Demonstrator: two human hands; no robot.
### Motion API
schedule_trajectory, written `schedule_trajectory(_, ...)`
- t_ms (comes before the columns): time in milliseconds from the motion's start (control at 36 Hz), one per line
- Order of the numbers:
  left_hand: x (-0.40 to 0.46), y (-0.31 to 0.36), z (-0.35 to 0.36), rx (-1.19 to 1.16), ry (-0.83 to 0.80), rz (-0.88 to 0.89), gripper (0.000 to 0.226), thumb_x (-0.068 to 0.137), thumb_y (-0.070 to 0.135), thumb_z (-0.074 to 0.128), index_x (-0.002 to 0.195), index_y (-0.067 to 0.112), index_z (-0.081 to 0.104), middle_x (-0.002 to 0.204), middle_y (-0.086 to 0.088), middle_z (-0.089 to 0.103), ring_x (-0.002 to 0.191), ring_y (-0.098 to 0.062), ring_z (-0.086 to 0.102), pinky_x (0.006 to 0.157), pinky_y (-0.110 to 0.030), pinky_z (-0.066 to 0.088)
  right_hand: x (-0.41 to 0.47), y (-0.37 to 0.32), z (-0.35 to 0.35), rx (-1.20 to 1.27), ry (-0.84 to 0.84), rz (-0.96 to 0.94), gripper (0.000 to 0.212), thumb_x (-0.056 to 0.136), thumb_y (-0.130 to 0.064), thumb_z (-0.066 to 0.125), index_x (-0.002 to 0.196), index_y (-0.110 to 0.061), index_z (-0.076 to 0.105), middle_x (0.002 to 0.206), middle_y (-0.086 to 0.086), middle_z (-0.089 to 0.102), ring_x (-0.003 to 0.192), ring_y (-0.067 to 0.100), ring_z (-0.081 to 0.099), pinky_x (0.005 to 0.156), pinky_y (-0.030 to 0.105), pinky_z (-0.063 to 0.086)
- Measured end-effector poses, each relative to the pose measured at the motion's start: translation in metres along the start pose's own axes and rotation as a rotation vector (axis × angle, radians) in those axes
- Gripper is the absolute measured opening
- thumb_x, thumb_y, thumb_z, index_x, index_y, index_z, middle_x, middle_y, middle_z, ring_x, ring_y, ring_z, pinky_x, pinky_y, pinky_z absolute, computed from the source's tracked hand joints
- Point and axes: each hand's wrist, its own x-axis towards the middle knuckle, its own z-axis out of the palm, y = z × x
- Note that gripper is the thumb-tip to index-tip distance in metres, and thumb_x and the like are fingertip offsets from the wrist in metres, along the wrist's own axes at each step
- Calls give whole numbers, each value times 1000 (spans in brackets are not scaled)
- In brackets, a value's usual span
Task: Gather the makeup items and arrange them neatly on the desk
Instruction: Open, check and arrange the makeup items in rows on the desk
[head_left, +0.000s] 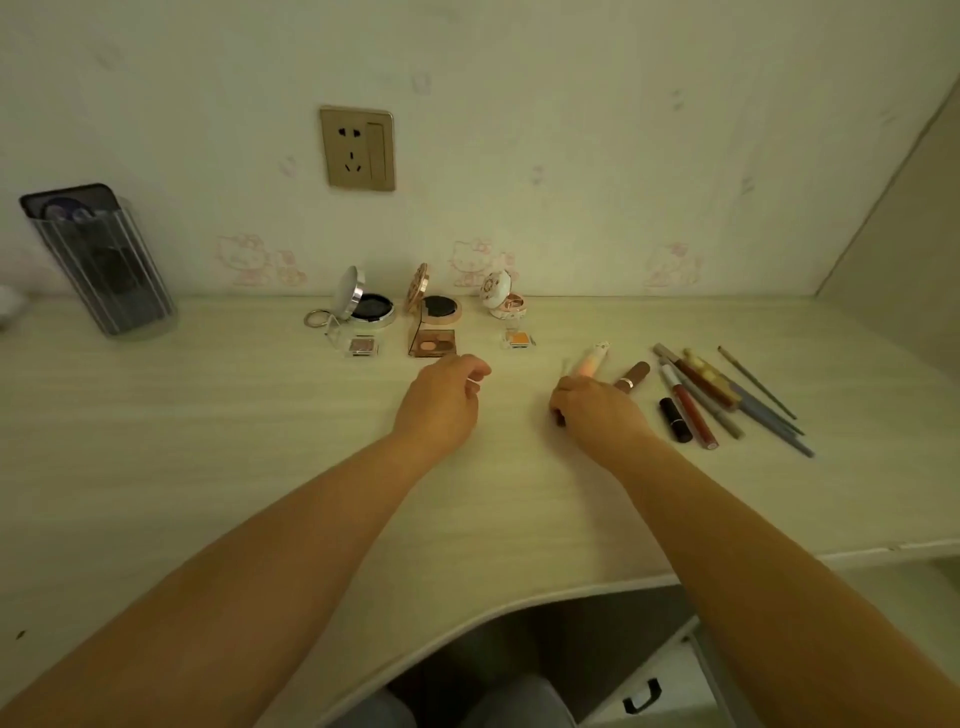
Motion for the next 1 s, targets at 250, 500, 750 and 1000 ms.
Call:
schedule_trajectory(250,-23,-3,-8,38,-99,41,35,93,6,48,124,18,58,125,1,59,110,-11,56,93,-24,43,-11,-14,-4,137,125,-160,24,95,-14,47,115,-15,59,113,1,58,106,19,54,86,32,45)
schedule_trajectory(500,-31,-4,-25,-59,-42,41,37,96,37,46,128,22,57,123,-1,61,111,-15,56,93,-33,45,5,-51,-44,1717,406,359,11,92,-6,56,84,-13,54,83,6,61,75,13,65,85,27,53)
schedule_trajectory(750,-37,-8,-39,-94,7,-4,26,98,34,43,107,19,62,70,7,58,70,-14,55,69,-32,45,8,-72,-42,2212,89,341,14,96,-2,45,85,-4,53,78,10,58,67,16,60,80,30,54)
schedule_trajectory(1000,-48,-18,-40,123,-19,-46,33,99,43,32,102,23,58,61,7,48,68,-21,54,59,-32,37,11,-83,-35,1947,45,451,22,96,-25,53,80,-11,59,64,-1,43,54,10,37,55,23,39)
